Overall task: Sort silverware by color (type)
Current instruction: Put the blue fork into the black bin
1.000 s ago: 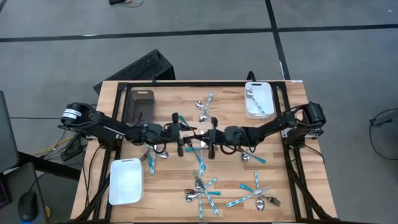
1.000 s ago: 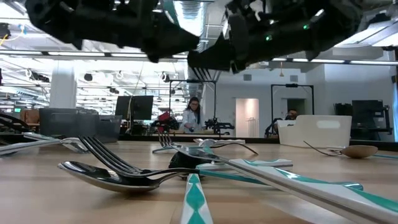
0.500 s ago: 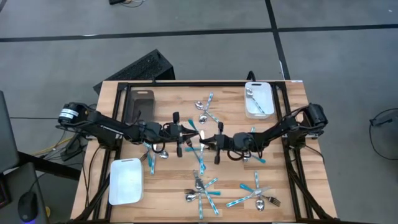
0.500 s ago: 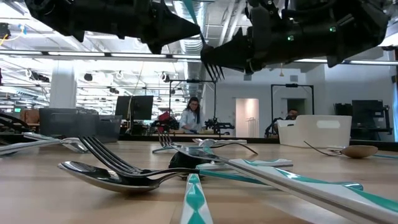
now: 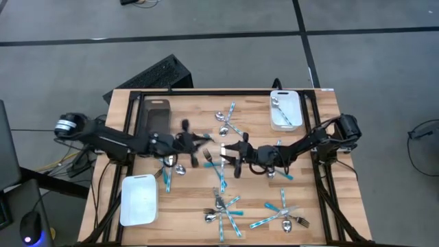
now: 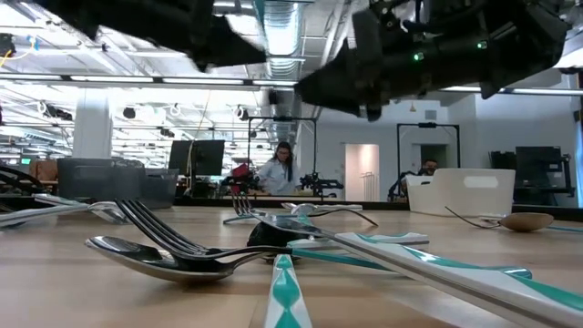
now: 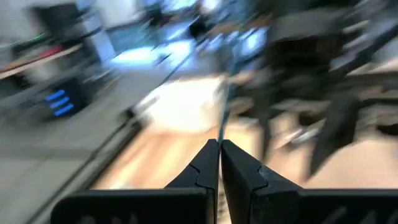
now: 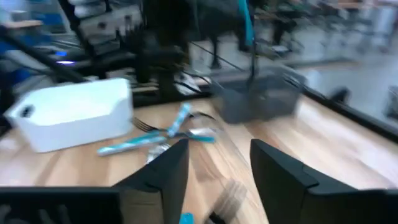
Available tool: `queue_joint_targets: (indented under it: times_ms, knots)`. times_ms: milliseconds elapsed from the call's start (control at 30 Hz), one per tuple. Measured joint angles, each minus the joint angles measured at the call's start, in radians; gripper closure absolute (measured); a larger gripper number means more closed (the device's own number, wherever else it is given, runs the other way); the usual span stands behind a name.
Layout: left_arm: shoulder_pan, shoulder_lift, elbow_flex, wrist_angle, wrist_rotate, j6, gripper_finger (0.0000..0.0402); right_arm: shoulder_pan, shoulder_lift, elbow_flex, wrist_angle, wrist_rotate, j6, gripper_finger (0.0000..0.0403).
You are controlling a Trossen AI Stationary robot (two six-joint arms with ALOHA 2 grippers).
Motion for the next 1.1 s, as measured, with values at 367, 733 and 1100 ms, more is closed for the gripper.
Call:
queue_joint_targets:
  times_ms: [367,733,1100]
  knots:
    - [0.172,-0.406,0.285,-1.338,-0.291,-0.551,0.0401,0.073,-0.013,0.000,-0.129,0.120,0.161,0.0204]
    - [0.571,-0.361,0.154,-1.316,0.032,-0.486,0.0401,0.102,-0.013,0.000,-0.187,0.122,0.160,0.0207]
    - [0.867,-0.204,0.141,-1.314,0.279,-0.381,0.0400,0.103,-0.065,0.000,-0.296,0.127,0.196,0.0206]
